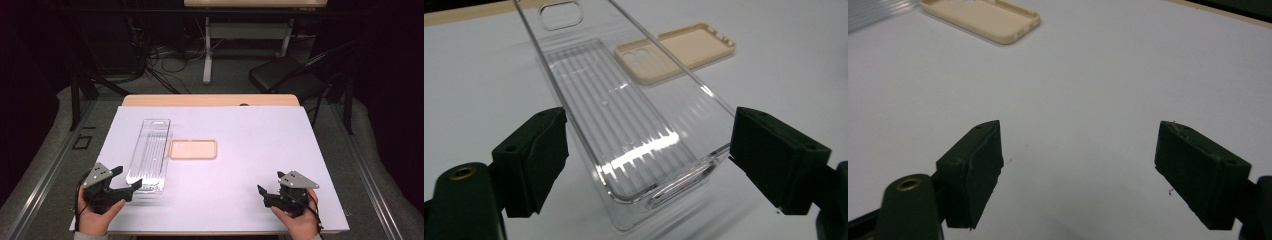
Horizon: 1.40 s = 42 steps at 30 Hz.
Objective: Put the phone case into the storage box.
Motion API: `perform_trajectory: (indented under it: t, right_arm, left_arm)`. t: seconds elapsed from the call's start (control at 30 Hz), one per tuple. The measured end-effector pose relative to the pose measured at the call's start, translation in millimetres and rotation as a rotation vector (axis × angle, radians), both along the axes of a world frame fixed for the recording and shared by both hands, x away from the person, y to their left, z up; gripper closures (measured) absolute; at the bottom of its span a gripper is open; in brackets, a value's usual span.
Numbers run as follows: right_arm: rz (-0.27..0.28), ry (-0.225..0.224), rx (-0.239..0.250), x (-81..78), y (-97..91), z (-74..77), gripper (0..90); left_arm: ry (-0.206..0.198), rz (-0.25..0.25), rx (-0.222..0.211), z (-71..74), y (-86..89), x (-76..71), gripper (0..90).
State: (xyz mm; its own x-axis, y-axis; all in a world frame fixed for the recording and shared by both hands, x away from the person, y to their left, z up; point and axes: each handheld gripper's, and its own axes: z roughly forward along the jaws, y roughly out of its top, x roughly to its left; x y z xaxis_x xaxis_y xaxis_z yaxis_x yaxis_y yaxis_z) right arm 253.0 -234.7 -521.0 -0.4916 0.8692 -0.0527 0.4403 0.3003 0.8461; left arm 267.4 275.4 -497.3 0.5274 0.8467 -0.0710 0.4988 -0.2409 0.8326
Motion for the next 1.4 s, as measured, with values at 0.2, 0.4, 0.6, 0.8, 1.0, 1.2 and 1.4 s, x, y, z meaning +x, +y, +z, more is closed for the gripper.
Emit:
perform_trajectory:
  t: [0.2, 0.4, 0.6, 0.8, 1.0, 1.2, 1.4]
  right_arm:
    - [-0.029, 0.063, -0.053, 8.5, 1.1, 1.3, 18.2]
    - [-0.035, 0.120, -0.057, 18.6, 0.1, 7.5, 16.9]
    - [-0.028, 0.133, -0.058, 32.6, 2.7, 16.4, 16.9]
    - [-0.015, 0.151, -0.045, 49.6, 10.3, 26.4, 16.7]
    - [0.009, 0.158, -0.038, 66.3, 17.5, 33.0, 16.7]
    - [0.024, 0.163, -0.036, 79.8, 23.1, 43.3, 16.7]
    - [0.036, 0.162, -0.038, 89.7, 27.0, 51.6, 16.6]
  left_arm:
    - [0.039, 0.023, -0.002, 3.7, 3.2, 8.9, 15.9]
    - [0.067, 0.017, -0.002, 6.1, 1.1, 20.0, 15.8]
    - [0.074, 0.021, -0.019, 15.1, 0.0, 36.0, 15.8]
    - [0.066, 0.015, -0.025, 29.6, -5.8, 53.8, 15.8]
    - [0.064, -0.007, -0.019, 44.1, -18.7, 71.8, 15.8]
    - [0.059, -0.014, -0.025, 54.8, -26.9, 86.7, 15.8]
    - [0.072, -0.025, -0.031, 59.3, -30.3, 97.4, 15.9]
